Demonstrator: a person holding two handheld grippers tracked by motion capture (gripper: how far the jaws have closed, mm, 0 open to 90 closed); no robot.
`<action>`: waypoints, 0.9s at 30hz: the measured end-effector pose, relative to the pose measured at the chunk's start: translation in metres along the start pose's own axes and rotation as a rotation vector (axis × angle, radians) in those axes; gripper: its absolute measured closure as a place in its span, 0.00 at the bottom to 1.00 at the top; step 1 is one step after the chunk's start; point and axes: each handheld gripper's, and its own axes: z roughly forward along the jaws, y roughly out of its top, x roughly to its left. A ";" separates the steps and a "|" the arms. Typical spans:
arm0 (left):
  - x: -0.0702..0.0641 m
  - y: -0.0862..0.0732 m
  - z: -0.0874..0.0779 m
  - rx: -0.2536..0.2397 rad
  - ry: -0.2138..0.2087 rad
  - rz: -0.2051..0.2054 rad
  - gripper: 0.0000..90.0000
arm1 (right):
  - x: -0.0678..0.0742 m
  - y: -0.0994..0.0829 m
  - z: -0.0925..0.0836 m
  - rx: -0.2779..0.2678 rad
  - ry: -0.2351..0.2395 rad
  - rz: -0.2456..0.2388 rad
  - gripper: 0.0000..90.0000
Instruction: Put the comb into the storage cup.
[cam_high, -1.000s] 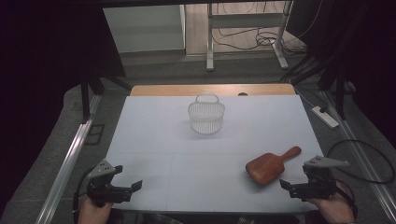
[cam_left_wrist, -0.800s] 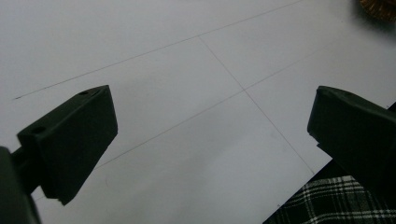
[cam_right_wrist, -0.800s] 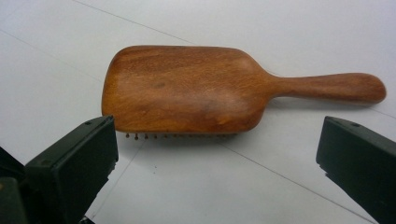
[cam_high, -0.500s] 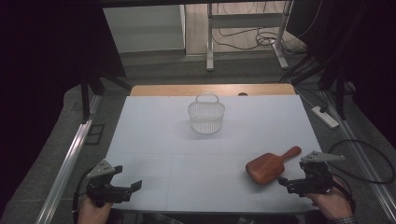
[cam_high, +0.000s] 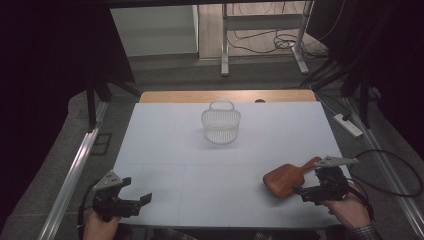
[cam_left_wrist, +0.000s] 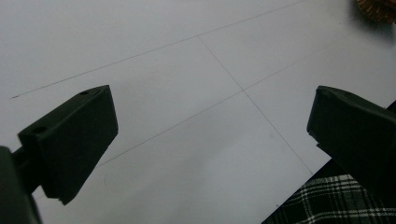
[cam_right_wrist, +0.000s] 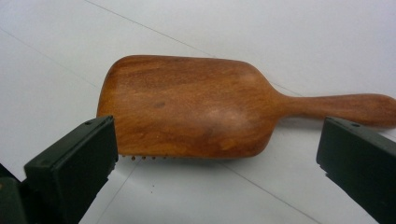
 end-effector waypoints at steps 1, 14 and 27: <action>0.000 0.000 0.000 0.000 0.000 0.000 0.02 | 0.000 0.001 0.001 0.003 -0.001 -0.002 0.00; 0.000 0.000 0.000 0.001 -0.001 0.003 0.02 | 0.002 0.018 0.014 0.040 -0.024 -0.025 0.00; 0.000 0.000 0.000 0.002 -0.005 0.006 0.02 | 0.009 0.039 0.031 0.085 -0.009 -0.040 0.00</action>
